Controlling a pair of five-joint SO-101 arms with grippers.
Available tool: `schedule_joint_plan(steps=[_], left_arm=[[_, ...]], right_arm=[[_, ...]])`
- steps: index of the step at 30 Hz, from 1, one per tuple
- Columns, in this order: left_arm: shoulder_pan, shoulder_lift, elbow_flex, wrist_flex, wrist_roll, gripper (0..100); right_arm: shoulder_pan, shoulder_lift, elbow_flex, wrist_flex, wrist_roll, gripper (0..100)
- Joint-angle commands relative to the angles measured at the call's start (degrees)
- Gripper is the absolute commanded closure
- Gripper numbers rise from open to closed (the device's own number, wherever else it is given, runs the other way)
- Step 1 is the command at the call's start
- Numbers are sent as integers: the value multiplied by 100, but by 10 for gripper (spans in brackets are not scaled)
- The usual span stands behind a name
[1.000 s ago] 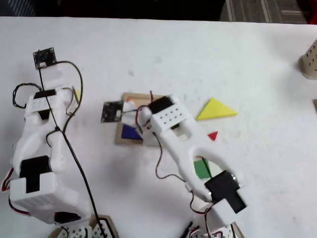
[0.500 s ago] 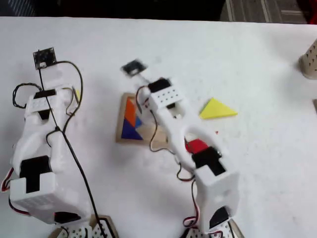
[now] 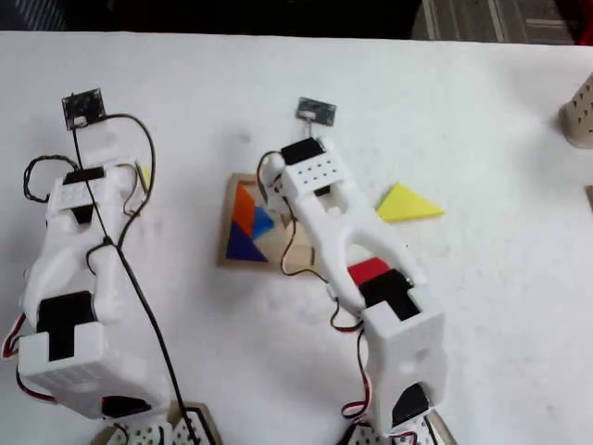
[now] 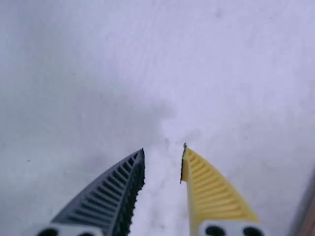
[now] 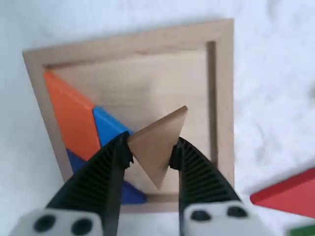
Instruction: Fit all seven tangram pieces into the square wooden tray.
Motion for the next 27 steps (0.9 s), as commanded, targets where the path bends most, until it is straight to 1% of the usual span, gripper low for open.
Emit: schedule_joint_plan(steps=[1,3,5,6,10,14,17,19,20,22,23,24,25,27], left_arm=[[-31,-13,-281,-211,18,842],[-31,-13,-281,-211,18,842],[-31,-13,-281,-211,18,842],[-31,-13,-281,-211,18,842],[-31,-13,-281,-211,18,842],[-31,-13,-281,-211,18,842],[-22,-13,-281,-211,18,842],[-13,-22,-281,-211,18,842],[40,-22,-281,-193,18,842],[136,-40,-264,-167,18,845],[189,-66,-211,-167,18,845],[233,-75,-176,-185,18,845],[268,-75,-167,-176,18,846],[321,-84,-167,-167,18,846]], right_arm=[[127,171,-176,-207,-114,957],[66,356,-325,-154,132,899],[-57,470,-677,233,615,828],[-75,558,-870,426,677,810],[-48,734,-1486,884,791,802],[84,743,-1996,1481,1424,803],[154,743,-2418,2185,1916,804],[233,743,-2690,2607,2303,826],[321,743,-2787,2756,2453,861],[576,743,-2901,2835,2796,978],[769,743,-2884,2853,2945,991],[945,743,-2822,2862,3068,965],[1182,743,-2769,2844,3165,972],[1701,752,-2673,2721,3191,981]])
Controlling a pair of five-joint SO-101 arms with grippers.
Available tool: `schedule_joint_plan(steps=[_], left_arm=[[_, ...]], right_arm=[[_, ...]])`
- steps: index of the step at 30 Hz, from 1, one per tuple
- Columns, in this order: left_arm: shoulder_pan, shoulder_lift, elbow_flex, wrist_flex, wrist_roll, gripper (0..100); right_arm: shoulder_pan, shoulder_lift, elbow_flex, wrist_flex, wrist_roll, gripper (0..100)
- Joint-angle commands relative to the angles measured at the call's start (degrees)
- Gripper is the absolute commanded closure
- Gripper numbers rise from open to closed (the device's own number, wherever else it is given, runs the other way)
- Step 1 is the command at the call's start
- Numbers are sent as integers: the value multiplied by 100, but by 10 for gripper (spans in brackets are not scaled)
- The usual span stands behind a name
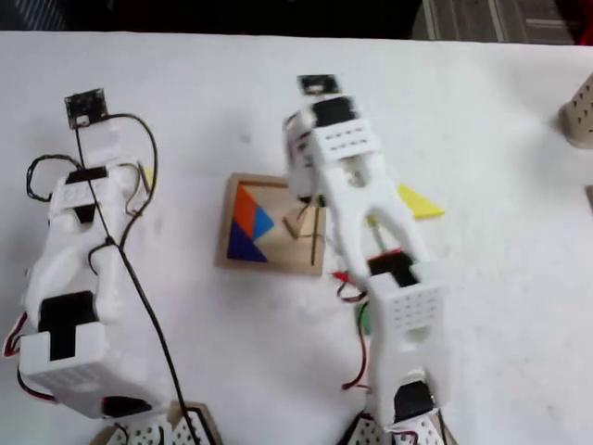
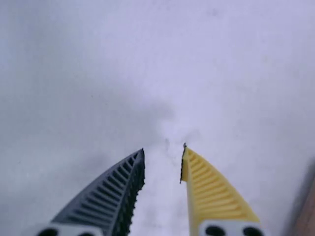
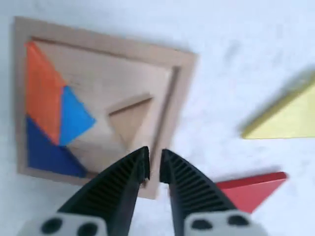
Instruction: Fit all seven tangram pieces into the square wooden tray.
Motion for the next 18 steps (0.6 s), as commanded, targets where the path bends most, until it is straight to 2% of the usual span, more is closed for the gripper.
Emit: schedule_joint_plan(steps=[1,3,7,9,14,18], left_arm=[[277,-84,-149,-158,18,847],[400,-207,-123,-88,26,869],[840,-796,-88,220,18,987],[1218,-1147,185,264,18,966],[2378,-2000,1081,-475,18,979],[3116,-2141,1415,-941,18,979]], right_arm=[[892,-119,-26,40,185,980],[1200,-119,44,84,211,981],[1508,-171,352,180,229,981],[1587,-347,703,154,229,981],[1868,-1323,1978,-321,229,981],[2035,-2404,3429,-1024,229,981]])
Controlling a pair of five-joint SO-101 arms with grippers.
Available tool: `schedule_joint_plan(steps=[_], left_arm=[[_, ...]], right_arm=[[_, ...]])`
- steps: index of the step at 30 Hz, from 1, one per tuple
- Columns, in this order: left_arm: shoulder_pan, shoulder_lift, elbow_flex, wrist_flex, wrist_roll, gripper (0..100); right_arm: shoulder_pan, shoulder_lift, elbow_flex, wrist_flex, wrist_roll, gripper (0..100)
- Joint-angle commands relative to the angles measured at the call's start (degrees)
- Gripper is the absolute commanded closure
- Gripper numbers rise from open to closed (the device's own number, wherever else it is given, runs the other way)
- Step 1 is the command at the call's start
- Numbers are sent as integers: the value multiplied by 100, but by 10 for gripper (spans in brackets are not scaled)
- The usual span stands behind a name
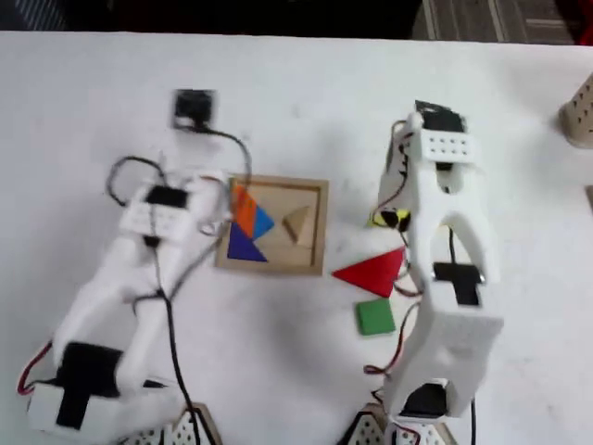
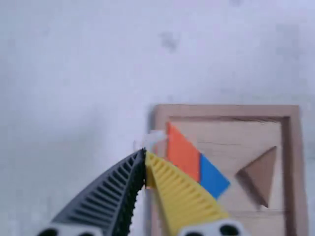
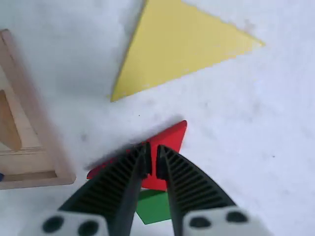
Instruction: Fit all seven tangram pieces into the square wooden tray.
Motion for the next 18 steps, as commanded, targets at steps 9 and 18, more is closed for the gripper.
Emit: schedule_joint_plan(steps=[9,18], left_arm=[[1807,857,-651,-844,9,979],[1868,2378,-1688,-835,9,979]], right_arm=[[251,-3011,3288,-1508,79,981],[286,-3451,4018,-2281,79,981]])
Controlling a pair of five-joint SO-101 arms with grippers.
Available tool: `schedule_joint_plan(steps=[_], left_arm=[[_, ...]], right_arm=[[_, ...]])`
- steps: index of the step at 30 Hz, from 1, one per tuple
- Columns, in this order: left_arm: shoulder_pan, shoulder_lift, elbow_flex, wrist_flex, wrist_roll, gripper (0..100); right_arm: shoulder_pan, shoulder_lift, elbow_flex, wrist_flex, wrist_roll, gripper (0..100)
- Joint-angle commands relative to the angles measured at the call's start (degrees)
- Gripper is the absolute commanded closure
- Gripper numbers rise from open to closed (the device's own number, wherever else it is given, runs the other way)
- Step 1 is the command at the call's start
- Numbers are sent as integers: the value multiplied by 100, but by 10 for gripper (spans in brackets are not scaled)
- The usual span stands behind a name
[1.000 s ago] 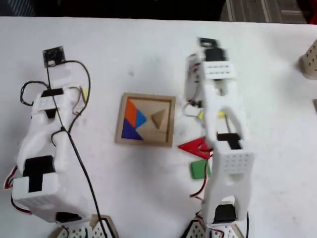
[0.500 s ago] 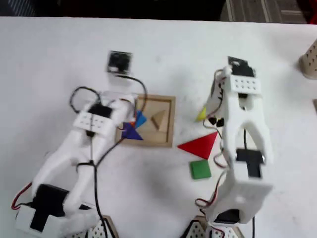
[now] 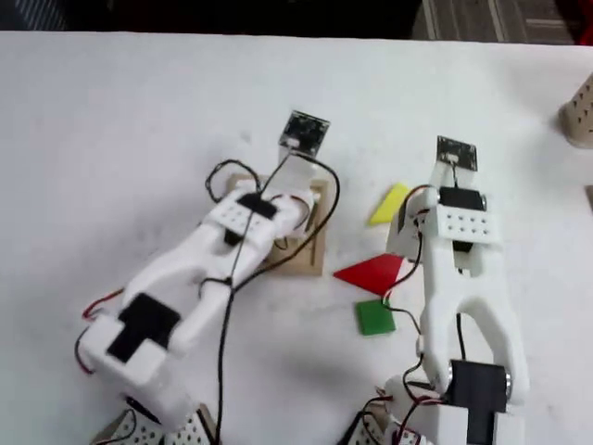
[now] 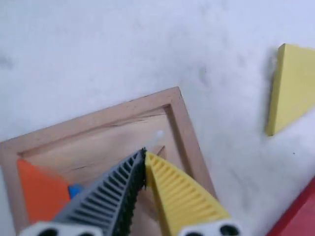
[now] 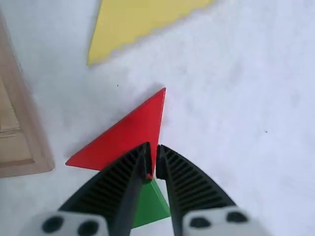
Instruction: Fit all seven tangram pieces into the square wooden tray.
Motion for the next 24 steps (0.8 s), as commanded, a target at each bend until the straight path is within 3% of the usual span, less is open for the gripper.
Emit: schedule_joint_plan(steps=[1,9,18,24], left_arm=[[92,435,-563,-123,9,979],[409,462,-554,378,-897,979],[769,453,-554,1073,-1108,979],[752,382,-615,1301,-1363,979]], right_arm=[[31,-251,-9,-145,79,981],[31,-259,0,-330,88,981],[31,-251,9,-374,114,981],[31,-251,26,-356,571,981]])
